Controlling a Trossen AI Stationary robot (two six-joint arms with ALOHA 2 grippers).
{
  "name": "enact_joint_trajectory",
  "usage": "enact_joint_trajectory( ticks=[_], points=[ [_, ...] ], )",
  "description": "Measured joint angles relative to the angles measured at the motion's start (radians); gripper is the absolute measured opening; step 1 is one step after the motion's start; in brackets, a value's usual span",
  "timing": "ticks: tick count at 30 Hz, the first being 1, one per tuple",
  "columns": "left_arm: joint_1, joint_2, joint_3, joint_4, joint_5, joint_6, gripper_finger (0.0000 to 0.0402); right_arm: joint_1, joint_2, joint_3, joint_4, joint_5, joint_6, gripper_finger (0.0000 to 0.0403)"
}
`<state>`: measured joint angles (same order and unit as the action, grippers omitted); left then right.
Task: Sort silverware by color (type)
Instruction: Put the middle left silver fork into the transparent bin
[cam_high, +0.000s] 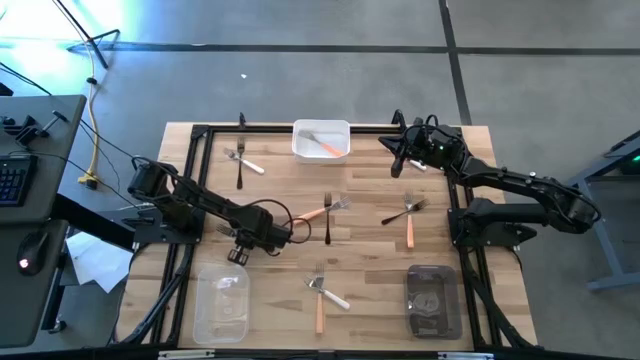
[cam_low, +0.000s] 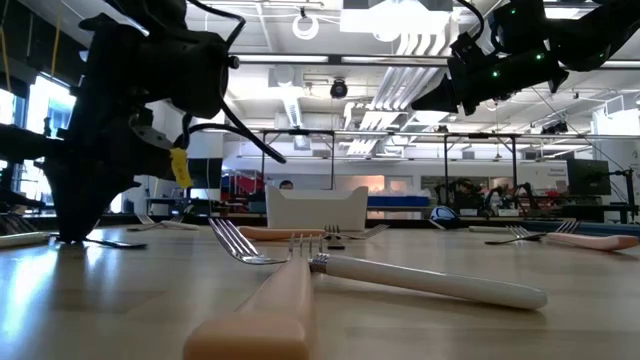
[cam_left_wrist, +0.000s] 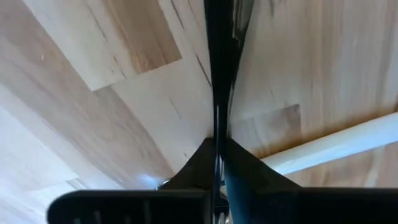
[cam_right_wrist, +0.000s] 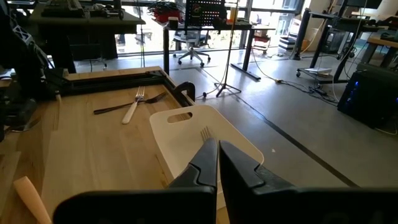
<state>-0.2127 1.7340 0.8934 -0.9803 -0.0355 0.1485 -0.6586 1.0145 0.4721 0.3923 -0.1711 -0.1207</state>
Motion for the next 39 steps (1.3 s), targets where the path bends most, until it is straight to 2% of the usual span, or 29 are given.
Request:
enact_joint_trajectory(
  ticks=[8,13,21,24,30,34,39],
  points=[
    [0.002,0.004,0.096,-0.037,-0.089,0.159,0.0004,0.0,0.0,0.0,0.0,0.003,0.0,0.0],
    [-0.011,0.004,0.184,-0.088,-0.093,0.284,0.0003,0.0,0.0,0.0,0.0,0.003,-0.007,0.0],
    [-0.097,0.002,0.374,-0.286,-0.09,0.385,0.0002,0.0,0.0,0.0,-0.001,0.002,-0.016,0.0],
    [-0.155,0.002,0.458,-0.381,-0.072,0.372,0.0001,0.0,0.0,0.0,-0.001,0.002,-0.015,0.0],
    [-0.322,0.002,0.597,-0.534,0.005,0.201,0.0001,0.0,0.0,0.0,-0.009,-0.002,-0.016,0.0],
    [-0.455,0.009,0.636,-0.59,0.055,0.112,0.0002,0.0,0.0,0.0,-0.009,-0.002,-0.016,0.0],
    [-0.6,0.047,0.645,-0.594,0.057,0.063,0.0003,0.0,0.0,0.0,-0.019,-0.002,-0.011,0.0]
  ],
)
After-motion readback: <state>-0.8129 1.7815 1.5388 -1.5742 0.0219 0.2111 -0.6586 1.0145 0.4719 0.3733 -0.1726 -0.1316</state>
